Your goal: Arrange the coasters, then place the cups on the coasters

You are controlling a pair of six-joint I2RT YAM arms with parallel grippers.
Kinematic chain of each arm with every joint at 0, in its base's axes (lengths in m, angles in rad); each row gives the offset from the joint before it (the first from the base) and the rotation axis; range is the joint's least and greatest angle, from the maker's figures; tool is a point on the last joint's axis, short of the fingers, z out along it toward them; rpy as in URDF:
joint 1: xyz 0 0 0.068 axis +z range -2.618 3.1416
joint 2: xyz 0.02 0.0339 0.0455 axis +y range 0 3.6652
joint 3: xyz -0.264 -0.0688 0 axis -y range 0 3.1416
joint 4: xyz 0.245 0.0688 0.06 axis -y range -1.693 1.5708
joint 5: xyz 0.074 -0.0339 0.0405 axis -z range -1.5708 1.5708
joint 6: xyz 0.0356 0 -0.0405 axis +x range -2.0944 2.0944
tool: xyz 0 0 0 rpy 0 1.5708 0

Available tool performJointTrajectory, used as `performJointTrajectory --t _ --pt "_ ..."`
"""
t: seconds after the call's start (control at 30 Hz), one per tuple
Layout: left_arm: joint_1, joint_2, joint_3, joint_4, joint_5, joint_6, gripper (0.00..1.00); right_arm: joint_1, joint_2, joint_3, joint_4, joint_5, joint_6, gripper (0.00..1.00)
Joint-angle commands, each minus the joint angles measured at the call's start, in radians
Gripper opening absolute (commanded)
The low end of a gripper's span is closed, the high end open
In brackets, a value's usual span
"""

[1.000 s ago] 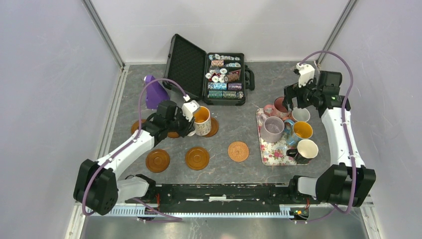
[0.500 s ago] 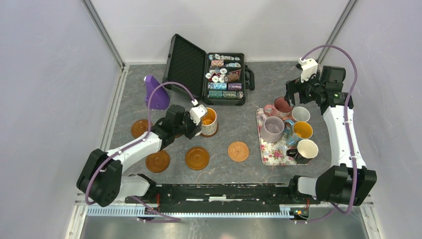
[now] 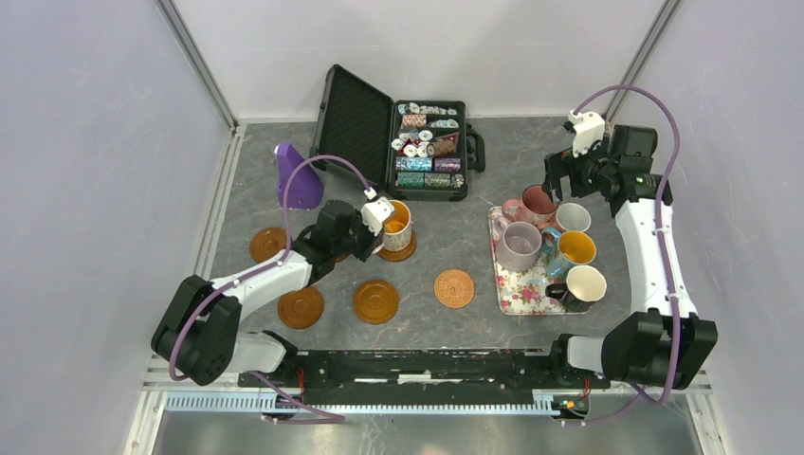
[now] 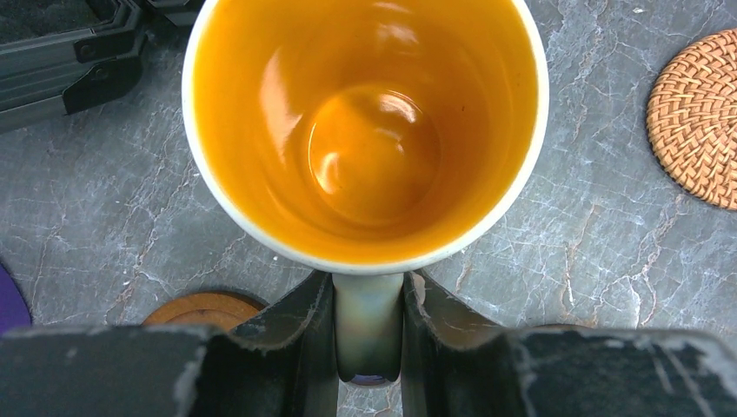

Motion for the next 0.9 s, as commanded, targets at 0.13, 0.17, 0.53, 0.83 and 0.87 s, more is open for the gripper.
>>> performJointTrajectory --t 0.13,0.17,0.53,0.83,0.87 --pt "-0.004 -0.028 0.045 0.056 0.049 0.046 0.02 -0.004 0.009 0.057 0.007 0.008 -0.005 0.98" --pt "-0.005 -0.026 0.047 0.047 0.051 0.047 0.02 -0.004 0.012 0.058 0.007 0.007 -0.005 0.98" --pt "-0.012 -0.038 0.093 -0.057 0.053 0.046 0.02 -0.004 0.021 0.059 0.011 0.001 0.0 0.98" --pt "-0.012 -0.013 0.114 -0.096 0.01 0.047 0.38 -0.004 0.026 0.068 0.011 -0.002 0.001 0.98" --pt "-0.013 -0.014 0.121 -0.097 0.011 0.046 0.46 -0.004 0.027 0.071 0.008 -0.003 0.001 0.98"
